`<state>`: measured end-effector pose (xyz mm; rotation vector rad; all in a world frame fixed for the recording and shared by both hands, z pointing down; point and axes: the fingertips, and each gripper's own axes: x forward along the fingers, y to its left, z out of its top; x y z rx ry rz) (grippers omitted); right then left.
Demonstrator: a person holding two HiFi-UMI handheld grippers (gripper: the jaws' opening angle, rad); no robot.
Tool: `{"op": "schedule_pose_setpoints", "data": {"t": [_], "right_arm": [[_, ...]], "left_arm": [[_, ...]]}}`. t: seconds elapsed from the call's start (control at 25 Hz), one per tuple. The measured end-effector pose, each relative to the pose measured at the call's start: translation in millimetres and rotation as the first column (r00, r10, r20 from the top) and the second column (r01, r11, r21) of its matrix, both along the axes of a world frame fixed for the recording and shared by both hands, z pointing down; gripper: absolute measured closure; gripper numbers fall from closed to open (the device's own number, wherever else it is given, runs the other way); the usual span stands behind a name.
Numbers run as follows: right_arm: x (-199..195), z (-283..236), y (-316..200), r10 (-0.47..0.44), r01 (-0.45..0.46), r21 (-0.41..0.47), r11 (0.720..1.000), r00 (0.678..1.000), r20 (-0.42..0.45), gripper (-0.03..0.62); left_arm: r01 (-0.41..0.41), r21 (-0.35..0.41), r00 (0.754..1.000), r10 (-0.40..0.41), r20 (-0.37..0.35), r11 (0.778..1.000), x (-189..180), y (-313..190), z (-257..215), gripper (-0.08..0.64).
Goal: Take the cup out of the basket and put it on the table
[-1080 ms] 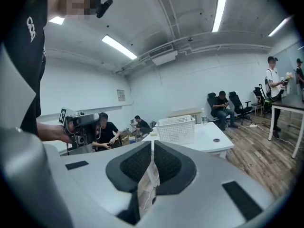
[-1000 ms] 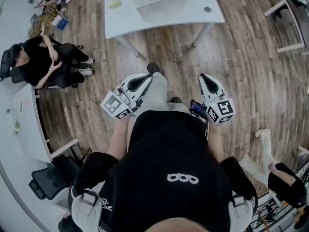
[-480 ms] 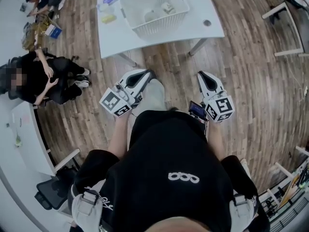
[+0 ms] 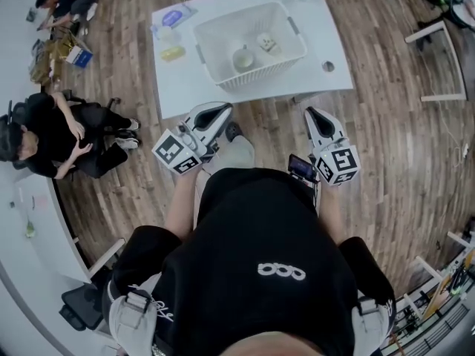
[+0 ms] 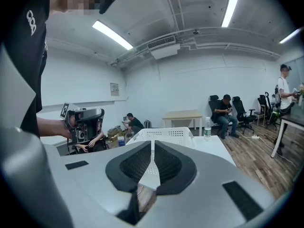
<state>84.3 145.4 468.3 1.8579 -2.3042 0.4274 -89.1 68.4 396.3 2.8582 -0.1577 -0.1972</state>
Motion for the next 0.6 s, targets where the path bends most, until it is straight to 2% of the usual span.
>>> {"op": "schedule_pose_setpoints", "data": {"t": [0.28, 0.6], "right_arm": [[-8, -10, -69, -0.009, 0.009, -0.001, 1.0, 1.0, -0.016, 0.554], [-16, -12, -112, -0.02, 0.02, -0.01, 1.0, 0.998, -0.053, 0.554]], "left_arm": [[-0.012, -0.003, 1.0, 0.012, -0.01, 1.0, 0, -65, -8, 0.552], [-0.022, -0.002, 1.0, 0.022, -0.021, 1.0, -4, -108, -8, 0.551]]}}
